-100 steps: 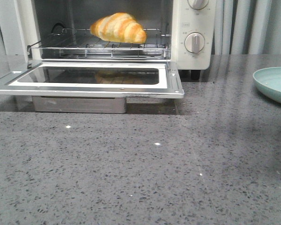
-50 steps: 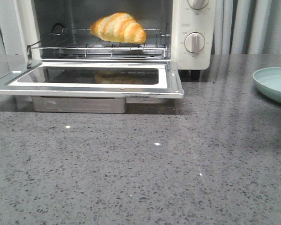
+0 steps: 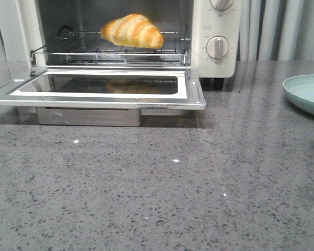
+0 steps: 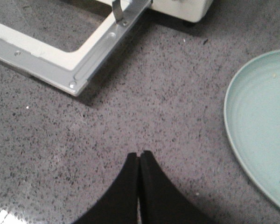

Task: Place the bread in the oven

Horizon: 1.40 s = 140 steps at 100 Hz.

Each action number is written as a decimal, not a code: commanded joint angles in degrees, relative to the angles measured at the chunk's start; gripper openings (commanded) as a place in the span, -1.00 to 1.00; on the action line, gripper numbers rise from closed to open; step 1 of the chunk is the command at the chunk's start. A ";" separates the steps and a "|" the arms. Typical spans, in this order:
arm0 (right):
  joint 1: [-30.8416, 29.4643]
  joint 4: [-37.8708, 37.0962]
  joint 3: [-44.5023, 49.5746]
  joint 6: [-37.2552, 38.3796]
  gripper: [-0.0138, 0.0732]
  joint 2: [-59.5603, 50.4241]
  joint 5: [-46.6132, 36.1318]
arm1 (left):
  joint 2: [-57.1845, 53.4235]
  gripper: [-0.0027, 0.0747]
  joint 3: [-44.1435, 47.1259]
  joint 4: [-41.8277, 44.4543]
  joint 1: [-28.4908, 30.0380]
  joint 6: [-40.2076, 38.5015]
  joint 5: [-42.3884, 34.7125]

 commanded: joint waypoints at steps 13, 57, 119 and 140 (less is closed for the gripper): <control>-4.18 2.82 5.96 -0.70 -0.84 -7.63 -6.50 | 0.38 -0.99 0.19 -0.56 0.11 -0.45 -4.86; -18.04 4.66 15.93 -0.70 -0.84 -25.42 -6.90 | 0.38 -0.99 0.19 -0.56 0.11 -0.45 -4.86; -30.18 9.43 25.30 -9.17 -0.84 -41.63 -6.57 | 0.38 -0.99 0.19 -0.56 0.11 -0.45 -4.86; -30.94 12.17 26.12 -15.80 -0.84 -44.50 -6.07 | 0.38 -0.99 0.19 -0.56 0.11 -0.45 -4.86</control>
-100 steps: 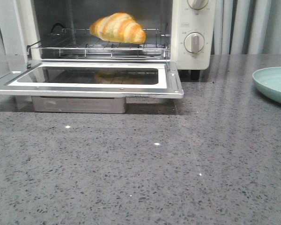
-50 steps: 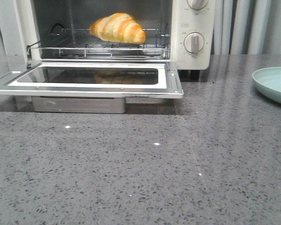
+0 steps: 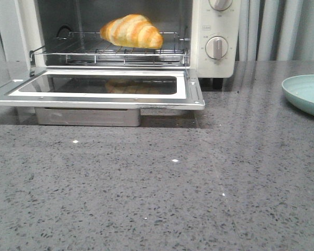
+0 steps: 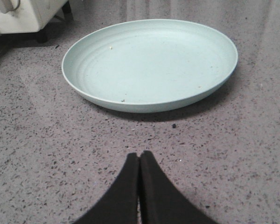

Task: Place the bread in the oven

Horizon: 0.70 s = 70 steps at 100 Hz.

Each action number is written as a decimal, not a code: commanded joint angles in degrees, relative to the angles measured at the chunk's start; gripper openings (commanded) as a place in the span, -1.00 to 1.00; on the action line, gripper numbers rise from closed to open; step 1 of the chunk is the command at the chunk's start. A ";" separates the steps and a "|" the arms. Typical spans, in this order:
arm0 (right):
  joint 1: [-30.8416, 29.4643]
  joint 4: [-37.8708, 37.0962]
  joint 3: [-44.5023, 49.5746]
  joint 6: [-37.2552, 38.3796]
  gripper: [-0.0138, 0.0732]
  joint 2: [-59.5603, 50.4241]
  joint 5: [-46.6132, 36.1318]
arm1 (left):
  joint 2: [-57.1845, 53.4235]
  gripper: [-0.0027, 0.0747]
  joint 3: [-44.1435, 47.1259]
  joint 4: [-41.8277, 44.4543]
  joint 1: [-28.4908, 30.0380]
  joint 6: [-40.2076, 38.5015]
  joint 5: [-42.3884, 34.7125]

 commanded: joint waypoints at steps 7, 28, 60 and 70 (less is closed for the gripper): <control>-0.42 0.39 -1.03 -3.74 -0.84 -0.39 -3.82 | 0.38 -0.99 0.19 -0.56 0.11 -0.45 -4.86; -0.42 0.80 2.28 -4.62 -0.84 -3.31 -4.86 | 0.38 -0.99 0.19 -0.56 0.11 -0.45 -4.86; -1.54 0.80 6.65 -4.62 -0.84 -4.27 -6.01 | 0.38 -0.99 0.19 -0.56 0.11 -0.45 -4.86; -1.54 0.80 6.54 -4.62 -0.84 -4.27 -4.69 | 0.38 -0.99 0.19 -0.56 0.11 -0.45 -4.86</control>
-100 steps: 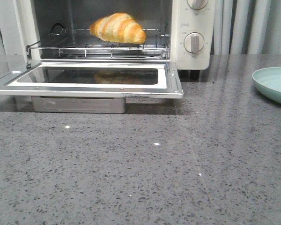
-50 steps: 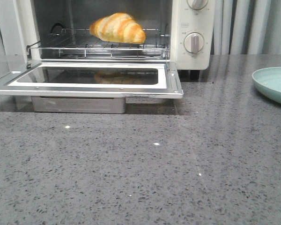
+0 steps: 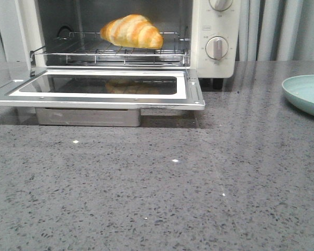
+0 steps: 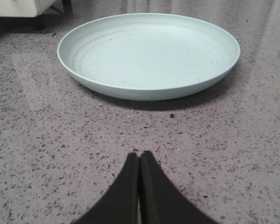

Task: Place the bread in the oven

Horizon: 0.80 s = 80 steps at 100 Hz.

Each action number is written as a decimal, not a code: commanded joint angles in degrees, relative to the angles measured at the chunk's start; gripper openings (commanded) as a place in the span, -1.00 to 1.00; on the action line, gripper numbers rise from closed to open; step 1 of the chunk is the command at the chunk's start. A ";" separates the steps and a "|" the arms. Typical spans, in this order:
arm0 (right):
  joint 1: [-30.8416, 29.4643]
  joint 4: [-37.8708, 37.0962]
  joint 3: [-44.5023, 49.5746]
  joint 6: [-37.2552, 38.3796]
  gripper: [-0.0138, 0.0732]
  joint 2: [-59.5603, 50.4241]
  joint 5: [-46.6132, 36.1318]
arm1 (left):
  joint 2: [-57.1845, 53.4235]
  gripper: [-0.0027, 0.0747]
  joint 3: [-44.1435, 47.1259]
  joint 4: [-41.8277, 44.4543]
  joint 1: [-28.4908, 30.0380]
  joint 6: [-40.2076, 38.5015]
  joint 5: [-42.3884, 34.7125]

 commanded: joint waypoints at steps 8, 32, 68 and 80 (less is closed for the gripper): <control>-0.31 -0.10 1.75 -0.39 -0.84 -0.90 -2.24 | 0.38 -0.99 0.19 -0.56 0.11 -0.45 -4.82; -0.05 -0.10 1.75 -0.69 -0.84 -0.90 -2.24 | 0.38 -0.99 0.19 -0.56 0.11 -0.45 -4.82; -0.05 -0.10 1.75 -1.67 -0.84 -1.00 -2.13 | 0.38 -0.99 0.19 -0.56 0.11 -0.45 -4.82; -0.42 -0.10 1.75 -1.67 -0.84 -1.00 -2.13 | 0.38 -0.99 0.19 -0.56 0.11 -0.45 -4.82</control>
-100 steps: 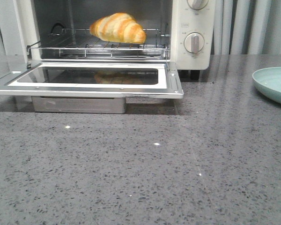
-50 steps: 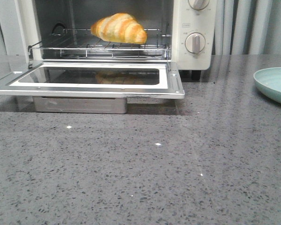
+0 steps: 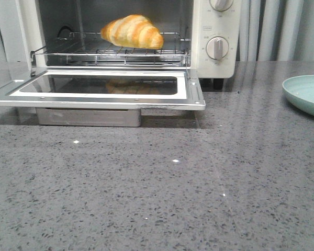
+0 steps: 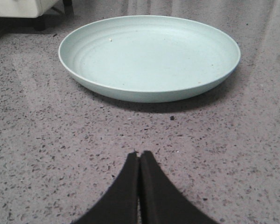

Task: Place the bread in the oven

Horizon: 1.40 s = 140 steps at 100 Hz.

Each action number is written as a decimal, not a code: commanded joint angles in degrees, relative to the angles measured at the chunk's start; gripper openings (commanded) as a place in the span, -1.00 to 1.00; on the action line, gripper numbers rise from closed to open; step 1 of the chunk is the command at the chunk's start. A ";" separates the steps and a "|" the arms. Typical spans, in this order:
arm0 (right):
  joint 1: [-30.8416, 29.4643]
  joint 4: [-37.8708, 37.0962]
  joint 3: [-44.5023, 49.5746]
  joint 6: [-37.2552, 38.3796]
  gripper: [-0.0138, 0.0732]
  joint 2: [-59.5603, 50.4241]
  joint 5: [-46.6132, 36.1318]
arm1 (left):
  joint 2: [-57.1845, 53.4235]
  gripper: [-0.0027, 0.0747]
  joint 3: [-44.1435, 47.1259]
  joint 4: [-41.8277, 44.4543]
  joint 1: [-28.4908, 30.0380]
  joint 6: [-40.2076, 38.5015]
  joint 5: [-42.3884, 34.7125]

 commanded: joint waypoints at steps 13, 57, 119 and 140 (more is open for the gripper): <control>-2.41 -0.10 1.71 -0.85 -0.84 -0.97 -2.01 | 0.38 -0.99 0.19 -0.56 0.11 -0.45 -4.82; -3.07 -0.10 1.71 -0.85 -0.84 -0.97 -2.01 | 0.38 -0.99 0.19 -0.56 0.11 -0.45 -4.82; -3.07 -0.10 1.71 -0.85 -0.84 -0.97 -2.01 | 0.38 -0.99 0.19 -0.56 0.11 -0.45 -4.82; -3.07 -0.10 1.71 -0.85 -0.84 -0.97 -2.01 | -1.75 -0.99 1.22 0.26 0.11 -0.45 -2.36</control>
